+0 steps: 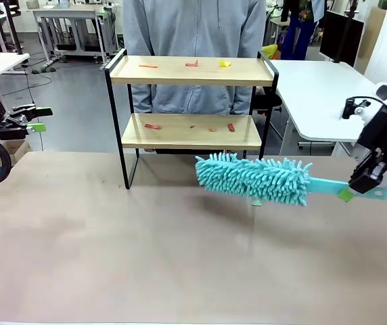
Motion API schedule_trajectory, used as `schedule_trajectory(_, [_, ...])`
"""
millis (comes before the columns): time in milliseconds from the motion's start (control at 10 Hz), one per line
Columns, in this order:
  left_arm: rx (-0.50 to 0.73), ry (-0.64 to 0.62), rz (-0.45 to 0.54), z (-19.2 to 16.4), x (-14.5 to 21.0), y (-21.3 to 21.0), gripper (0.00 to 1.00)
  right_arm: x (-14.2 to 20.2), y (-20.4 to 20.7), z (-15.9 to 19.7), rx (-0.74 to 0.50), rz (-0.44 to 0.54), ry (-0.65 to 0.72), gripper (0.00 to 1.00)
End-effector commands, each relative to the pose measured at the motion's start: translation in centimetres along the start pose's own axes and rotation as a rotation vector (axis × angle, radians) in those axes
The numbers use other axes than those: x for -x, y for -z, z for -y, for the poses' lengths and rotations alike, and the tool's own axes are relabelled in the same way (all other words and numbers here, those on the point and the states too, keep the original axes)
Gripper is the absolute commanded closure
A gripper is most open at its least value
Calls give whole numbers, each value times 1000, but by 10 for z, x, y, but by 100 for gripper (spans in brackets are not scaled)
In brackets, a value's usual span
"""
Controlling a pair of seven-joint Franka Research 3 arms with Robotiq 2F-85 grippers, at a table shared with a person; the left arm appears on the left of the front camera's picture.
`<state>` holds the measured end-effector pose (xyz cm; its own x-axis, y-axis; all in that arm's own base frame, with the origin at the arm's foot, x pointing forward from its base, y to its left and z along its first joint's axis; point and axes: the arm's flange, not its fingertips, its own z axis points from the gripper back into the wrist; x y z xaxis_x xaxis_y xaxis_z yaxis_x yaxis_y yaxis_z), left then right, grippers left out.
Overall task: Clean the shelf.
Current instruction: Clean the specific section of the Shelf indicated by the human with the Duster.
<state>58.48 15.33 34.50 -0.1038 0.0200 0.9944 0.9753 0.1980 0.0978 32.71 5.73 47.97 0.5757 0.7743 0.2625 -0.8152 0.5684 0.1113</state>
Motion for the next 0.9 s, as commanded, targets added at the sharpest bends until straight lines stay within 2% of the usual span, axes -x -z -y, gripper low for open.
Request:
schedule_trajectory(0, [-2, 12, -2, 1, -3, 1, 0, 3, -20, -15, -93, -15, -142, 87])
schedule_trajectory(200, [-2, 12, -2, 1, -3, 1, 0, 10, -42, -24, -84, -83, -282, 87])
schedule_trajectory(500, [-2, 12, -2, 1, -3, 1, 0, 14, -78, -38, -15, -196, -400, 87])
schedule_trajectory(800, [-2, 12, -2, 1, -3, 1, 0, 21, -87, -58, 54, -357, -416, 87])
